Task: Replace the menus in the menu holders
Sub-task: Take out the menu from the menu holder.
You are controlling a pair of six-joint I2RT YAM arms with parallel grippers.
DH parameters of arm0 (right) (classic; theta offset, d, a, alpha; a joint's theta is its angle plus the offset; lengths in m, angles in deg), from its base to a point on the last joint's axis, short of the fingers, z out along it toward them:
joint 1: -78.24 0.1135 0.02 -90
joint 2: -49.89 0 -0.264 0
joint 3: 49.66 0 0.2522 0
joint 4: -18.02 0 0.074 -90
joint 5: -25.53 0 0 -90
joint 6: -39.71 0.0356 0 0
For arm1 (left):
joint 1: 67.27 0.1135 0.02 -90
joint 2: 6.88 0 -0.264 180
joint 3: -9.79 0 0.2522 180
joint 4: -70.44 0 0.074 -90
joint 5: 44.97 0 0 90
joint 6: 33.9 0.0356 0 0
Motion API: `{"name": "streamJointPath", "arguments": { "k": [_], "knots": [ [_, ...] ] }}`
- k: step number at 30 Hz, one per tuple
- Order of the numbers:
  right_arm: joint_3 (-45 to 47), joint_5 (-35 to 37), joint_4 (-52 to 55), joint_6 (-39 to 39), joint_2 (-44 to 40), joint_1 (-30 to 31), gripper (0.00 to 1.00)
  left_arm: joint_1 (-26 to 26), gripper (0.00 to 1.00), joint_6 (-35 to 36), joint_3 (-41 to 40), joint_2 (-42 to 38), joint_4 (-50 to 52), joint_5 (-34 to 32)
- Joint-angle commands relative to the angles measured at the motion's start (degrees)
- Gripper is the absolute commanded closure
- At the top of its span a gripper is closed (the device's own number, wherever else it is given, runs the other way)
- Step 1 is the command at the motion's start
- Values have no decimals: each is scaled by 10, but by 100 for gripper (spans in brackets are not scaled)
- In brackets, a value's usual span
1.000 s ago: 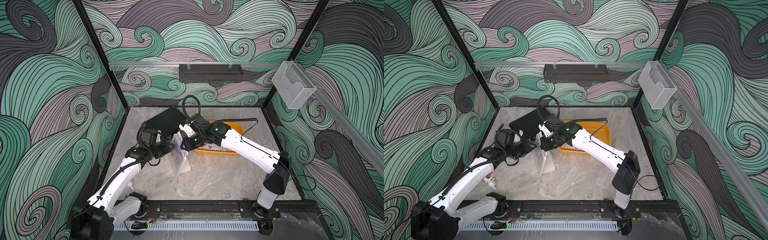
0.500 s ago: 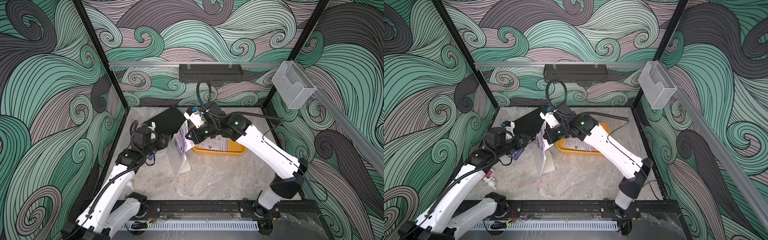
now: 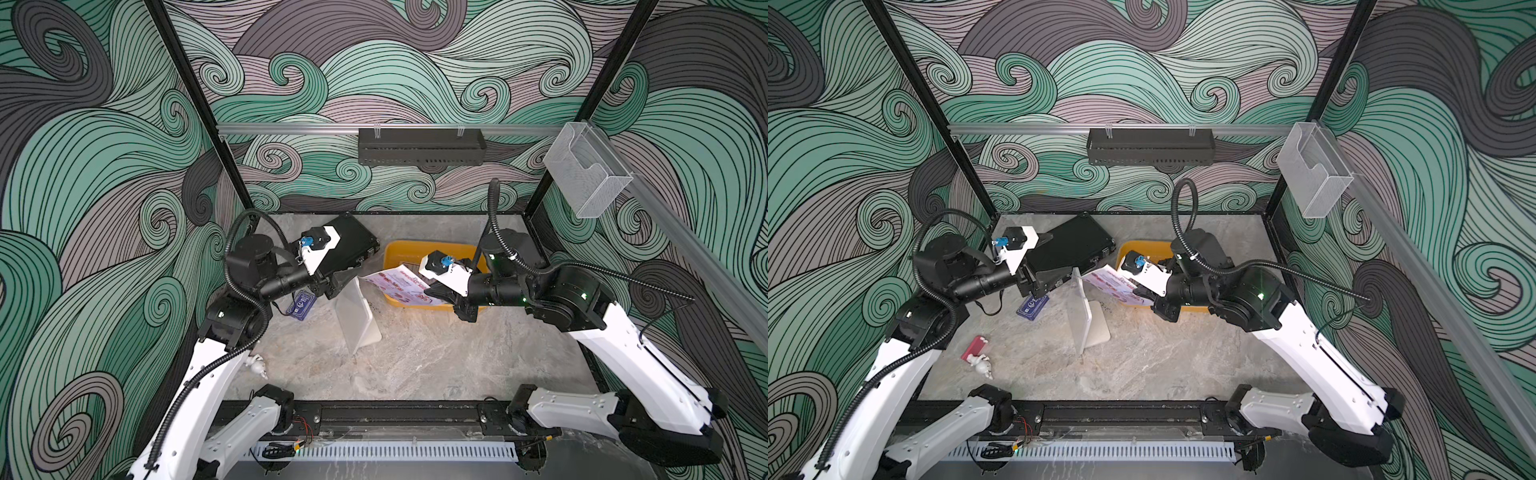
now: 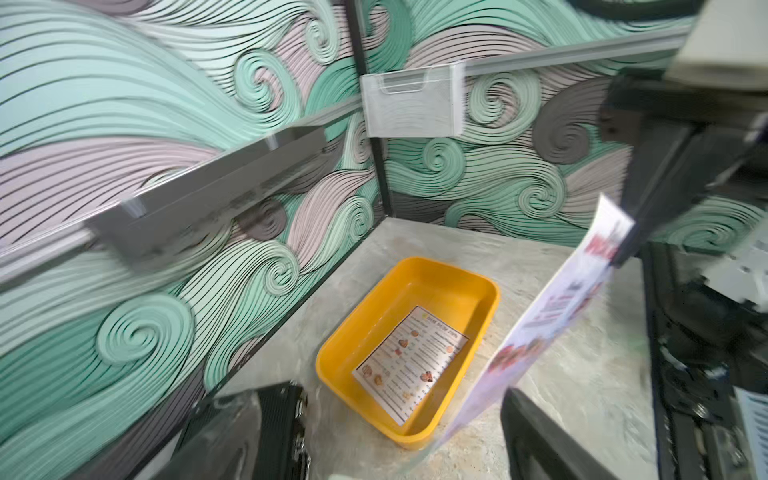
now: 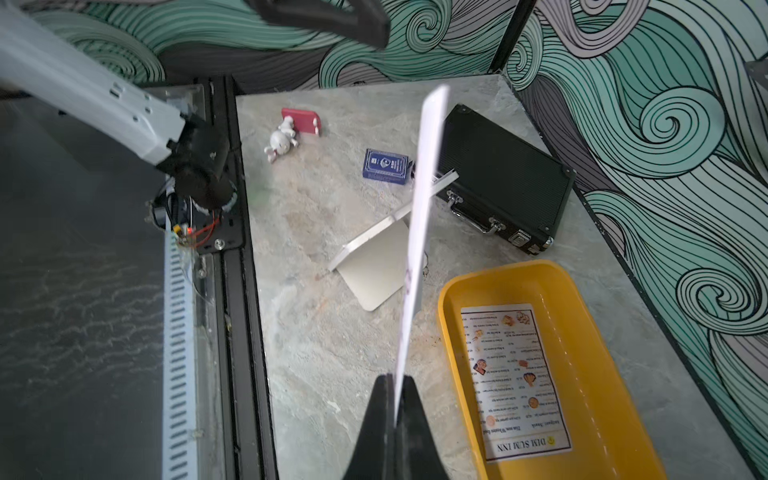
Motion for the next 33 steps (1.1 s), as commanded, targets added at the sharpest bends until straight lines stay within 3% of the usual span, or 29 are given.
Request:
{"name": "streamJointPath", "arguments": {
  "k": [1, 3, 8, 10, 14, 16, 19, 22, 25, 29, 30, 31, 33],
  "knots": [
    [3, -3, -17, -65, -15, 0, 100, -6, 6, 78, 47, 43, 76, 194],
    [2, -9, -17, -63, -17, 0, 100, -17, 5, 45, 52, 60, 65, 232],
    [-1, -24, -17, -62, -18, 0, 100, -56, 12, 38, 75, 98, 94, 223],
    [-7, -20, -16, -56, -15, 0, 100, -65, 22, 35, 88, 112, 111, 249],
    [-12, -31, -15, -46, -12, 0, 100, -78, 60, 47, 102, 129, 143, 225],
    [-14, -35, -15, -42, -11, 0, 100, -84, 58, 59, 103, 133, 158, 215],
    [-19, -34, -15, -37, -8, 0, 100, -91, 41, 69, 103, 136, 178, 213],
    [-22, -37, -16, -33, -2, 0, 100, -98, 40, 73, 102, 139, 182, 213],
    [-26, -41, -16, -28, 2, 0, 100, -103, 58, 75, 103, 146, 182, 207],
    [-24, -30, -17, -22, 2, 0, 100, -106, 100, 81, 108, 153, 183, 202],
    [-24, -15, -18, -13, 1, 0, 96, -106, 100, 81, 107, 152, 179, 194],
    [-21, 3, -23, -3, -2, 0, 80, -108, 100, 80, 104, 150, 172, 187],
    [-8, 65, -35, 25, -16, 0, 28, -111, 100, 53, 86, 140, 130, 156]
  ]
}}
